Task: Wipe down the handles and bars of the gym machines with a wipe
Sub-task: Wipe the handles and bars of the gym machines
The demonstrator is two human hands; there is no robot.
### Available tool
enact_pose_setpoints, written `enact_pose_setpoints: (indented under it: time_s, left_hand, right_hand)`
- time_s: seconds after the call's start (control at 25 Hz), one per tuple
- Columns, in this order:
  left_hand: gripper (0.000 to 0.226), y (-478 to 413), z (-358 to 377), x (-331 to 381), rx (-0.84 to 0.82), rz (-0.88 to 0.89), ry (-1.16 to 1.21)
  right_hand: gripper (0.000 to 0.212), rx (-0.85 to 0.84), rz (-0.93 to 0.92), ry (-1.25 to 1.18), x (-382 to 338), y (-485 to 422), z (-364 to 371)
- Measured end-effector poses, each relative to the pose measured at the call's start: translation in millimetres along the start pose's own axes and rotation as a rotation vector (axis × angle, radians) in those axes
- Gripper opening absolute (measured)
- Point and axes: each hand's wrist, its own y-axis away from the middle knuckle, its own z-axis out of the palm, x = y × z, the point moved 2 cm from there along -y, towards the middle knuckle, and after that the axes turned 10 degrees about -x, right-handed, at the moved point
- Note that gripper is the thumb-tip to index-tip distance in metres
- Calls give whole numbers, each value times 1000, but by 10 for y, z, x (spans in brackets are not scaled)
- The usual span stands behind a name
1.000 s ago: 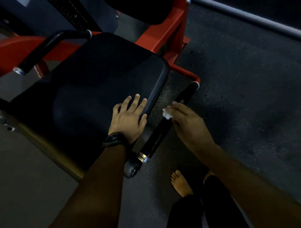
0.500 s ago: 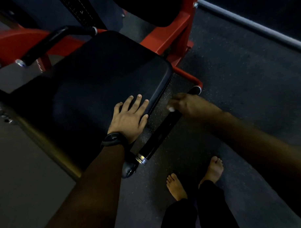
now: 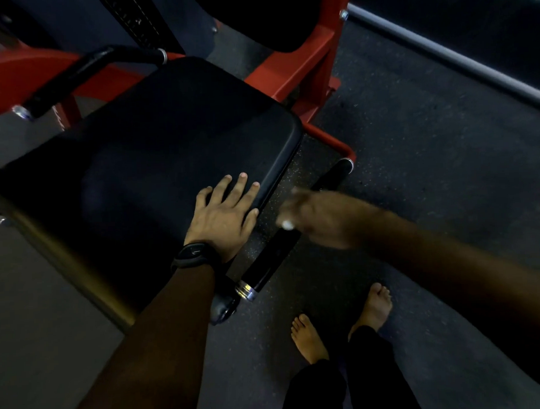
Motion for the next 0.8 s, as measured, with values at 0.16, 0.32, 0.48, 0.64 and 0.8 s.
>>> enact_pose_setpoints:
  time_s: [0.16, 0.32, 0.48, 0.64, 0.8]
  left_hand:
    - [57, 8, -11, 6, -2, -3, -4]
    - [56, -5, -19, 12, 6, 1, -15]
    - [55, 10, -27, 21, 20, -2, -40]
    - [56, 13, -18, 48, 20, -10, -60]
    - [51, -2, -55, 77, 12, -30, -41]
  right_hand:
    - [29, 134, 143, 104, 100, -33, 50]
    - [41, 309, 123, -29, 21, 154, 219]
    - [57, 645, 323, -100, -29, 186, 485]
    - [67, 887, 491, -559, -279, 99, 824]
    - [54, 1151, 578, -779, -462, -107, 840]
